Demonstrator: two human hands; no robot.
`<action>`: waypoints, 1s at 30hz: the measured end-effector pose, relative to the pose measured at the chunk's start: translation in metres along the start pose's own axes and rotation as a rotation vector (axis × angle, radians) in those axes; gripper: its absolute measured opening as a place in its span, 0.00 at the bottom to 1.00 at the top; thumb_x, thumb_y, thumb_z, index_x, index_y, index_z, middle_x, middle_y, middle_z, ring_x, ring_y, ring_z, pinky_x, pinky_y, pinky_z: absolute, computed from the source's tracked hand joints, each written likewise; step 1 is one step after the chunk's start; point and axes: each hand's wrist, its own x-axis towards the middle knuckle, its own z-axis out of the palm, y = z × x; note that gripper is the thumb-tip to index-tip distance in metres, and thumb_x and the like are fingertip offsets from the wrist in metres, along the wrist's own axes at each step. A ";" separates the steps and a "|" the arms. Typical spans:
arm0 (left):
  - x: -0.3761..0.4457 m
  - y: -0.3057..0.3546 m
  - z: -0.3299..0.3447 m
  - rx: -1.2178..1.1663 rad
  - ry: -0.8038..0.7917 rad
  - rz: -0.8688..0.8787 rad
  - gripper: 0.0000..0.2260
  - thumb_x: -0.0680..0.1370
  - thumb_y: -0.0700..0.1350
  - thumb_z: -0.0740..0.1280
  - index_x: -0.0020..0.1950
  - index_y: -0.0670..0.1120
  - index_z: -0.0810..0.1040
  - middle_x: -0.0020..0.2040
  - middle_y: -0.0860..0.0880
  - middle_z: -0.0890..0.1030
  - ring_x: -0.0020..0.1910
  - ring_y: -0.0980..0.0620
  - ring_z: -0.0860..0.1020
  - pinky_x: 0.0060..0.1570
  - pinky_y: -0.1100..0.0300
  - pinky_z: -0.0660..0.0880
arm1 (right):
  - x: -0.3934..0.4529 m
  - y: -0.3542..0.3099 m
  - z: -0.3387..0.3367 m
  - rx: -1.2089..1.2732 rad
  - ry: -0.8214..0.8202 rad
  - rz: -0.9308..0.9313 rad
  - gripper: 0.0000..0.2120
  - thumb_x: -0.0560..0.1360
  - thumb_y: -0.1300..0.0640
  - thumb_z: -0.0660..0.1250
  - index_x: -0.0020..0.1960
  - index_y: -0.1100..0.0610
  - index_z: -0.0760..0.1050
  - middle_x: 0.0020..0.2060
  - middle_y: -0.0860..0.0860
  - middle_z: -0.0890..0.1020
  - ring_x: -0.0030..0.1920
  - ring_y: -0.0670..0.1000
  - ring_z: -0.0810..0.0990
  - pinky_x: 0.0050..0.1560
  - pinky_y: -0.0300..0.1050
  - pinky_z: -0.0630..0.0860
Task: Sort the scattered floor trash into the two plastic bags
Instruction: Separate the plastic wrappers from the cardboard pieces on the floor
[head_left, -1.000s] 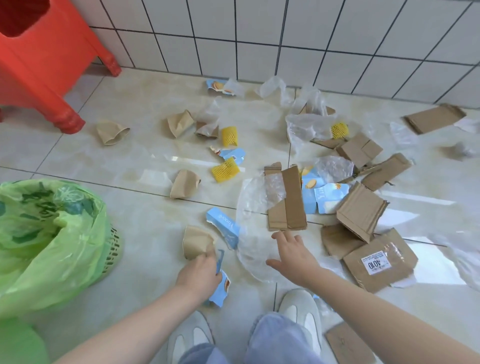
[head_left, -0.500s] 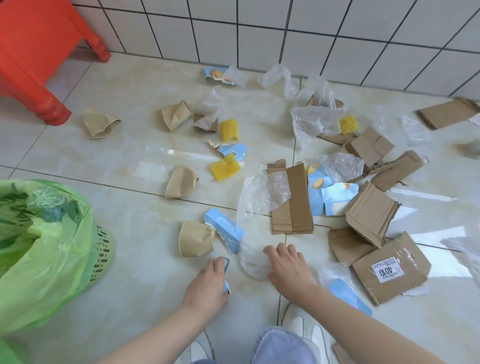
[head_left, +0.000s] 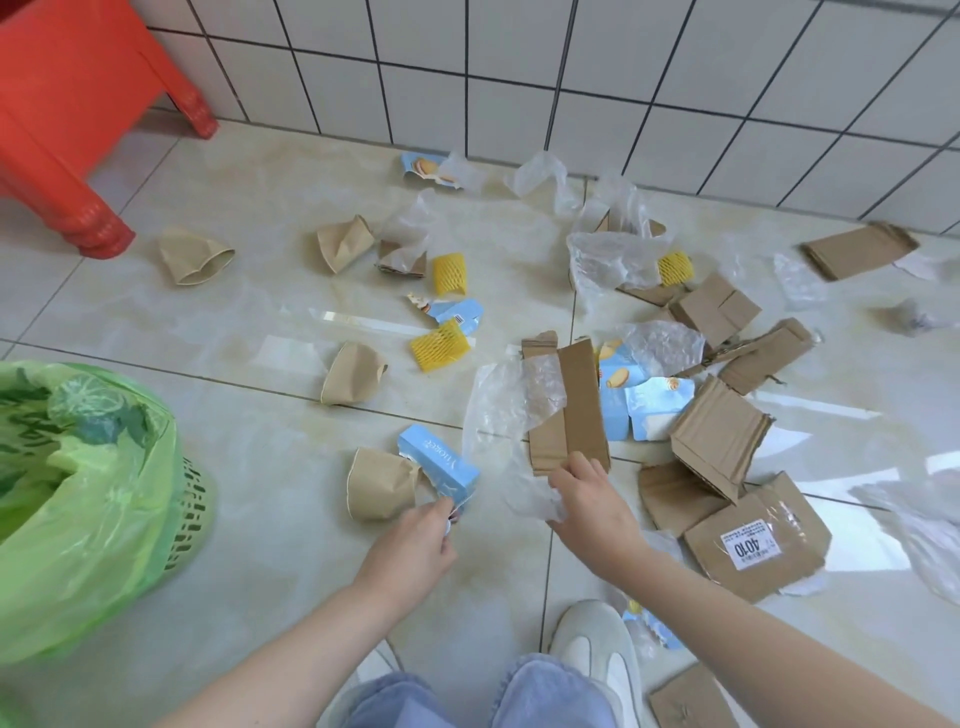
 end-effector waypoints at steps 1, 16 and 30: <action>0.004 0.003 -0.006 0.028 -0.003 0.026 0.11 0.75 0.39 0.58 0.56 0.45 0.72 0.52 0.48 0.79 0.50 0.45 0.76 0.43 0.54 0.73 | 0.006 0.000 -0.005 -0.030 0.005 -0.029 0.12 0.72 0.58 0.68 0.54 0.58 0.73 0.52 0.52 0.71 0.52 0.55 0.69 0.47 0.44 0.68; 0.084 -0.001 -0.049 0.537 -0.045 0.324 0.15 0.73 0.35 0.61 0.58 0.47 0.70 0.57 0.49 0.75 0.59 0.48 0.73 0.45 0.60 0.62 | 0.110 -0.010 -0.037 -0.332 -0.157 -0.162 0.36 0.79 0.51 0.61 0.78 0.52 0.42 0.77 0.55 0.50 0.76 0.60 0.49 0.72 0.52 0.58; 0.119 -0.026 -0.029 0.704 -0.012 0.435 0.31 0.44 0.36 0.78 0.45 0.50 0.78 0.42 0.51 0.75 0.37 0.50 0.75 0.28 0.61 0.70 | 0.156 -0.015 -0.011 -0.475 -0.103 -0.257 0.50 0.70 0.60 0.69 0.78 0.53 0.37 0.66 0.58 0.63 0.65 0.62 0.65 0.67 0.53 0.63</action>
